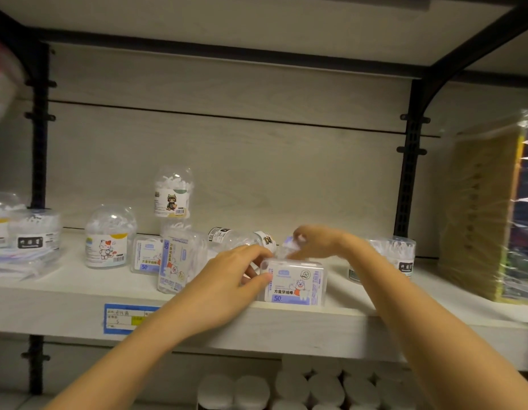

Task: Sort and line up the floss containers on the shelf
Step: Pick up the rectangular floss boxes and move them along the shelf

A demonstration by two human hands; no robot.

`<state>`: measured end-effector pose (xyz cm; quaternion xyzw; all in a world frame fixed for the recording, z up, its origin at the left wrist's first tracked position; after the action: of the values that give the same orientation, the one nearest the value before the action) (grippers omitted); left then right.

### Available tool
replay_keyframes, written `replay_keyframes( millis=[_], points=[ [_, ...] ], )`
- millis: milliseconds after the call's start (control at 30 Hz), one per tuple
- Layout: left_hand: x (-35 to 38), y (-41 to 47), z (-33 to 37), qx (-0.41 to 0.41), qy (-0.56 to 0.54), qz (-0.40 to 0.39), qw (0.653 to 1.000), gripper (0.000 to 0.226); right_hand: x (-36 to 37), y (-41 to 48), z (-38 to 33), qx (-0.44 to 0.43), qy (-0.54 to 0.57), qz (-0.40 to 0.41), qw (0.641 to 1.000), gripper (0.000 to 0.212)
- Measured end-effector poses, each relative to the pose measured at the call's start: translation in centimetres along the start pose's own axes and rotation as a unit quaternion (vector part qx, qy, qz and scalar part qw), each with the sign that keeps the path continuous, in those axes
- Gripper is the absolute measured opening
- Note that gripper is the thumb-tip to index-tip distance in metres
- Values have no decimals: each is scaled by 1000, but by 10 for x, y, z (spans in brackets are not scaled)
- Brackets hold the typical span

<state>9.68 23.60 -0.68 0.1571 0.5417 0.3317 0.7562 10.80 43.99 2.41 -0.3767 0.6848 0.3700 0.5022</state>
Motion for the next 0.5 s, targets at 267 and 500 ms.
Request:
replay_keyframes(
  millis=[267,500],
  points=[
    [1,5,-4,-22,-51,-30,998,22,-69,-101,6,-175,263,168,934,87],
    [8,9,1,-71,-112,-81,988,28,-54,-138,-2,-260,206,27,943,78]
  ],
)
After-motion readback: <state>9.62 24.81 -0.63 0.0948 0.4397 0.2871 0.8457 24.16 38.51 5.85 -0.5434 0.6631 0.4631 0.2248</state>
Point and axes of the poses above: each hand's wrist, its own y-axis towards the middle knuckle, its own x-axis out of the palm, z = x × y, the point moved 5 cm from there along y, towards the middle knuckle, and after that the axes turned 6 degrees about y, right-handed, at the moved point
